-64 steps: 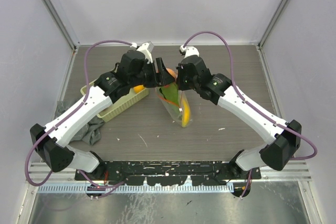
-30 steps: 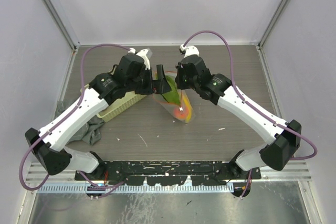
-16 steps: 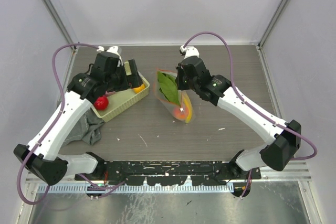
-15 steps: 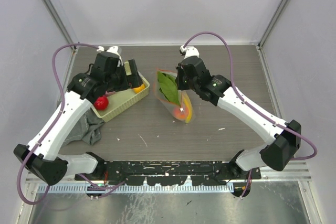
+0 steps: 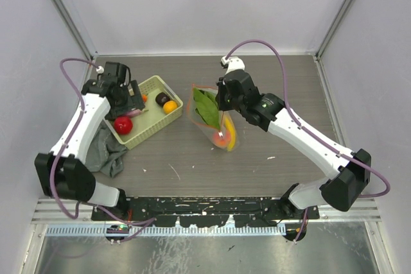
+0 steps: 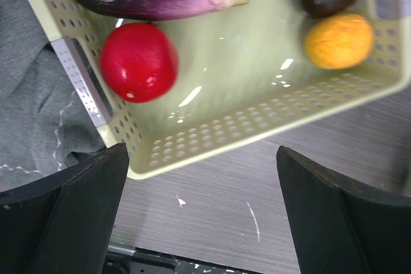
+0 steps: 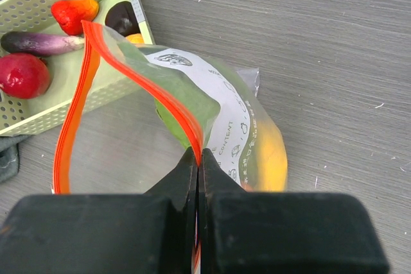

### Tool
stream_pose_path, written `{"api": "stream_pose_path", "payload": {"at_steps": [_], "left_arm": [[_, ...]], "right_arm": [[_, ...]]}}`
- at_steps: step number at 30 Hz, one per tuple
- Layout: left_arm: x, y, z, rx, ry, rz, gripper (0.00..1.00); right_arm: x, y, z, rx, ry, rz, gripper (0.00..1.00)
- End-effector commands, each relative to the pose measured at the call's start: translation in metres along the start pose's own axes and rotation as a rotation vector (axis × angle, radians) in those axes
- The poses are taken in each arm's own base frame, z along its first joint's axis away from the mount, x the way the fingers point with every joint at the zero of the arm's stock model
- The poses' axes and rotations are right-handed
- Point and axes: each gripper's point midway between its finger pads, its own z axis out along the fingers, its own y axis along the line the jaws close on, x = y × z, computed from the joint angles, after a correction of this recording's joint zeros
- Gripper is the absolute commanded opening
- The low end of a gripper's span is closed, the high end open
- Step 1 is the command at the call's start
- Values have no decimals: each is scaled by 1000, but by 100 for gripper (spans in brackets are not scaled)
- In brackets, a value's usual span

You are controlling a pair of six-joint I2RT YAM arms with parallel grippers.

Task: Place the food in the zip-top bag and seal the zipper
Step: Place the fake fruit in the zipper food storage bag, then pick up the fake fruit from the bin.

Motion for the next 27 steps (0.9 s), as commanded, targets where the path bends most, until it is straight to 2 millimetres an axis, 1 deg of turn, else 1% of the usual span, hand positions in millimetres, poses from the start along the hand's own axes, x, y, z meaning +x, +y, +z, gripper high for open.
{"api": "stream_pose_path", "payload": {"at_steps": [1,4,8,11,14,19,27], "left_arm": [[-16,17,12,-85,35,36,98],[-16,25,31,-132,90,33,98],[-17,38,56,-168,152,14,98],[-12,39,73,-163,214,9,98],[-5,39,86,-153,266,2,99],[0,42,98,-132,310,-29,99],[19,41,112,-128,406,-30,99]], "right_arm": [[-30,3,-18,-20,-114,15,1],[-32,0,-19,-6,-123,12,1],[-32,2,-19,-14,-119,6,1],[-28,1,-18,-12,-113,2,1],[-27,1,-16,-10,-109,-1,1],[-26,2,-14,-19,-105,-4,1],[-26,3,-14,-22,-108,-3,1]]}}
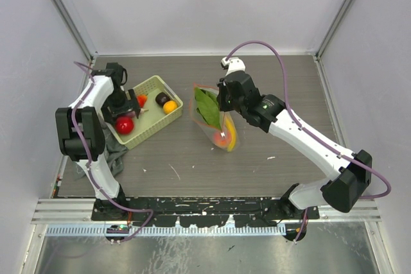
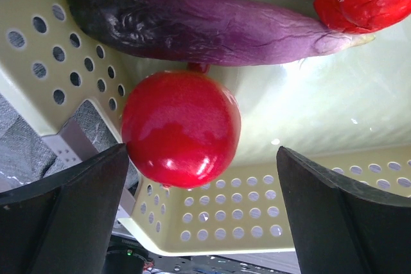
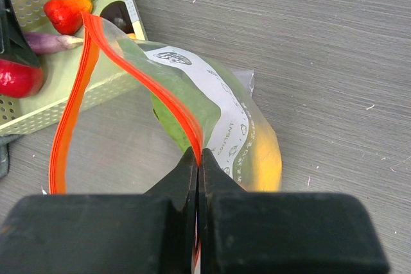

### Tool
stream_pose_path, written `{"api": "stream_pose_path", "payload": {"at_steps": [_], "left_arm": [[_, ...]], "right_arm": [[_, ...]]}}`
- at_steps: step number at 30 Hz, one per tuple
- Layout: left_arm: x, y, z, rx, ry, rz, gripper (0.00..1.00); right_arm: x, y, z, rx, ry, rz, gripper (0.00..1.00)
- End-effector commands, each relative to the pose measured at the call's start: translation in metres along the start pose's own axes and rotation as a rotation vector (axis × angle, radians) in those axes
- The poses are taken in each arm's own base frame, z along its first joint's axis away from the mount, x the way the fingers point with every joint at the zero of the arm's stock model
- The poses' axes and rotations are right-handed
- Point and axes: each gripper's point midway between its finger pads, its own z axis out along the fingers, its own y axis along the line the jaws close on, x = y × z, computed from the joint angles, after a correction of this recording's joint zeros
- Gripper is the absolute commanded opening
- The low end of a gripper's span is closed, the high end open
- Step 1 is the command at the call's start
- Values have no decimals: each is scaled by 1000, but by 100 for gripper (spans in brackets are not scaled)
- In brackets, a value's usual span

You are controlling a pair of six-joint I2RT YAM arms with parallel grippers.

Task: Place the food in the zip-top bag and seal the zipper
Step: Pick up the fake fruit from the bin.

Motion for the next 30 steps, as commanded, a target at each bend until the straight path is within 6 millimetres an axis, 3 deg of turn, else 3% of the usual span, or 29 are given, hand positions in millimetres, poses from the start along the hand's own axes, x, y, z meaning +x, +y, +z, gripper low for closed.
{"api": "stream_pose_path", "payload": {"at_steps": [1,10,16,22,30], "left_arm": [[1,-4,2,24,37,14,99],[5,-4,11,11,73,16,94],[9,-9,12,37,95,16,78],[10,-16,-3,101,54,15,64],[12,-26,-31,193,-12,16,62]], "right_arm": [[-27,6,-12,-32,-99,20,1],[-26,9,-11,-43,-99,26,1],[-26,9,-12,-44,-98,27,1],[-24,9,-11,-44,-95,28,1],[-30,9,-15,-44,-107,35,1]]}}
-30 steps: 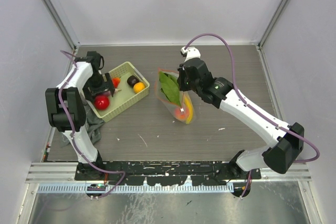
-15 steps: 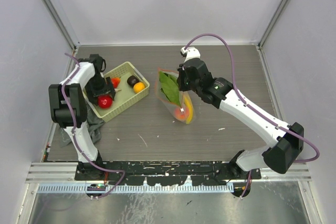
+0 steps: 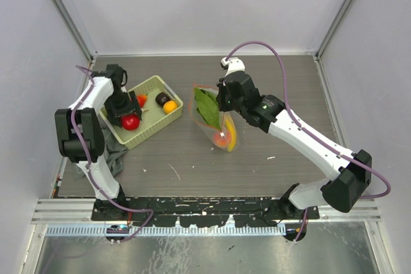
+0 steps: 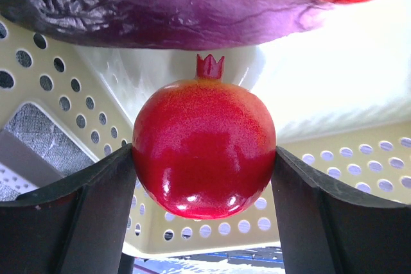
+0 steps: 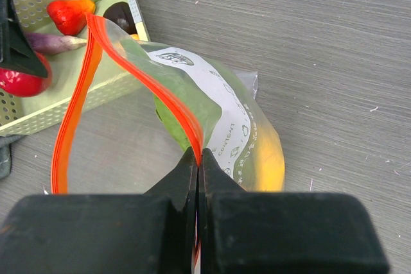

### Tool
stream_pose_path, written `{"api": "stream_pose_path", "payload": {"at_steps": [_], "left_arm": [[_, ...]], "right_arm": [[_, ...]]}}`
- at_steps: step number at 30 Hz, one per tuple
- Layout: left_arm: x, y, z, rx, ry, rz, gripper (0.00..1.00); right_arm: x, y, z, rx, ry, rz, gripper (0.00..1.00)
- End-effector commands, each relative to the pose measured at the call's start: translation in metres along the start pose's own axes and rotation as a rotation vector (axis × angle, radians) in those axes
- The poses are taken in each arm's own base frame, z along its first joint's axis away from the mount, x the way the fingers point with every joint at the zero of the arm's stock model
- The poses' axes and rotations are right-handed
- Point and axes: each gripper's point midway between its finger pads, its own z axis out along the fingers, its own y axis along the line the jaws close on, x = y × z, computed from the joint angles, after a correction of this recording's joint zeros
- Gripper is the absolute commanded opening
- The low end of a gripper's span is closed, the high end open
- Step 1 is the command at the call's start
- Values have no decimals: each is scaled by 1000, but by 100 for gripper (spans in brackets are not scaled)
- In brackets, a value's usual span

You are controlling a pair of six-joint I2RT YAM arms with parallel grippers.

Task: Place the food in the zip-top bag and seal the zipper
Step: Pick up the fake fruit from the bin.

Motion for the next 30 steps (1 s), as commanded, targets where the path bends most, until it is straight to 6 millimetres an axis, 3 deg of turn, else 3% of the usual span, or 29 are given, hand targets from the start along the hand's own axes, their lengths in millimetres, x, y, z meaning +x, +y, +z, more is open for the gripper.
{"api": "stream_pose_path", "payload": {"at_steps": [1,5,17,30], "left_arm": [[-2,-17,-35,120,-101,19,62],[3,-29,-56,180,-159,40,62],[19,-73,-147,415,-383,91,62],[69,-141,-240,737,-649,185,63]], "right_arm": [[-31,8,-17,-34,-104,34,1],[-32,9,-17,-39,-98,36,1],[-33,10,-18,-40,-96,56,1],[-34,10,-18,-31,-90,61,1]]}}
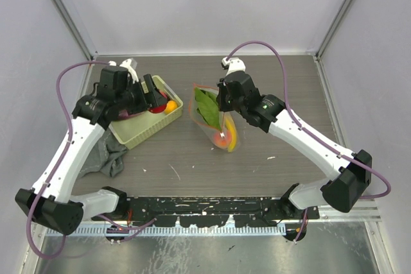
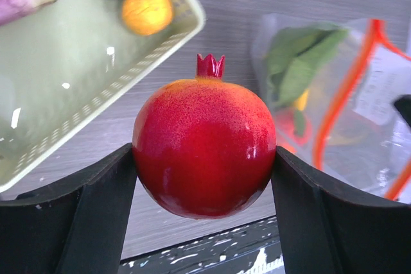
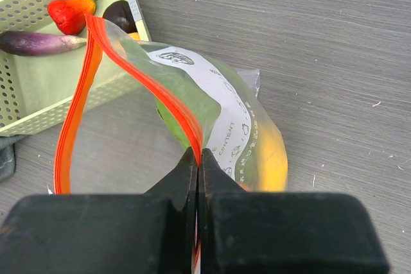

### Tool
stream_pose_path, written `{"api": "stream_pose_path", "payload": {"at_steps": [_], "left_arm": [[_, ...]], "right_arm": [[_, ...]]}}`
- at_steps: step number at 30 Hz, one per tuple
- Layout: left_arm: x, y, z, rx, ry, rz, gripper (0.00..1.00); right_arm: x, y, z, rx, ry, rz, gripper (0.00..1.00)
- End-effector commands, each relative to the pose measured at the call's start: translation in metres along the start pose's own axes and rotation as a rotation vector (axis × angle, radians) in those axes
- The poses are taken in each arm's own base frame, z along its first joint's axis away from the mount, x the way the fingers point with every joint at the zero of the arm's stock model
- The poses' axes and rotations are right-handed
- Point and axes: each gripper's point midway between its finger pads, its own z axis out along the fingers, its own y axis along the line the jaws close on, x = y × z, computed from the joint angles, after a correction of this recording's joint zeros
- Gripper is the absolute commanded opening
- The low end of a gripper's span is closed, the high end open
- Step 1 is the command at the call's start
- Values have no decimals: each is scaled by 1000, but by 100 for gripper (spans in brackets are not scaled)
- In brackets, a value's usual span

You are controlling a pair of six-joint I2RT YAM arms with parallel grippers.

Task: Place the food in the zip-top bag and seal the zipper
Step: Pick up the fake fruit from the bin, then place the fake fruit in the zipper food storage bag.

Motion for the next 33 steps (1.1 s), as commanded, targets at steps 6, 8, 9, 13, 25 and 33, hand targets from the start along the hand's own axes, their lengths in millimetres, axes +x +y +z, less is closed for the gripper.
{"api": "stream_pose_path", "payload": {"at_steps": [6,8,9,13,25,33], "left_arm": [[-26,-88,-29,285,-207,43,64],[-25,-101,-29,320,-215,40,64],[-24,-108,-29,342,-216,43,64],[-15,-135,-25,400,-209,74,64],[23,-160,20,342,-128,165,69],[41,-154,37,275,-65,197,82]], "right_arm": [[-34,13,-16,-47,-93,50,1],[-34,13,-17,-48,-93,51,1],[-33,13,-17,-48,-92,50,1],[-34,14,-18,-50,-93,50,1],[-31,12,-20,-50,-91,47,1],[-29,11,-18,-45,-87,46,1]]}}
